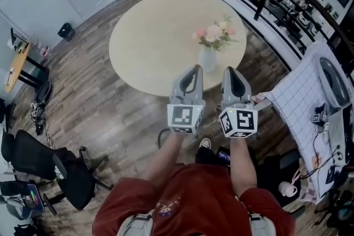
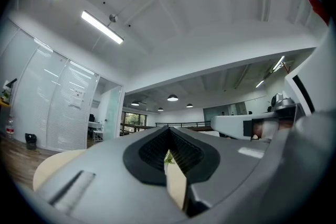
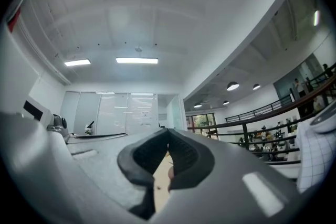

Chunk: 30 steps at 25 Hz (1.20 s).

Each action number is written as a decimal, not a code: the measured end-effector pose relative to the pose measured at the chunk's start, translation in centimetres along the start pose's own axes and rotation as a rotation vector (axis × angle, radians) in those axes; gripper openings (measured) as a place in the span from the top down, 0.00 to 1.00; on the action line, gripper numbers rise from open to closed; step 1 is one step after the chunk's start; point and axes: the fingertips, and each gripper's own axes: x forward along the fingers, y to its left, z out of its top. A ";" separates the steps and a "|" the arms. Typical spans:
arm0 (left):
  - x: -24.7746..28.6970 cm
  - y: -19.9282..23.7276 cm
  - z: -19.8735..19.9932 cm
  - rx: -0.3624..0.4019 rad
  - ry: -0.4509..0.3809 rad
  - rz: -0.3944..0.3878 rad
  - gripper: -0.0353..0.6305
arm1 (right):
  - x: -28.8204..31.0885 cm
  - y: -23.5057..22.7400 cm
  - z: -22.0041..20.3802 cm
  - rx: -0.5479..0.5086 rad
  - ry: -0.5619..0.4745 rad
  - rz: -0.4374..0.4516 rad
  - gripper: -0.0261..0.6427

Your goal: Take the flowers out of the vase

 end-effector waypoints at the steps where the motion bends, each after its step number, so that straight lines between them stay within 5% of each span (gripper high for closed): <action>1: 0.8 -0.1 -0.2 0.004 0.001 0.001 0.94 | 0.5 -0.5 -0.1 -0.002 0.002 0.002 0.96; 13: 9.9 -0.8 -1.3 0.015 0.001 0.003 0.94 | 6.7 -7.1 -0.6 0.004 -0.003 0.027 0.96; 30: 13.1 3.5 -1.5 0.016 -0.009 -0.016 0.94 | 12.2 -5.9 -0.8 -0.017 -0.020 0.010 0.96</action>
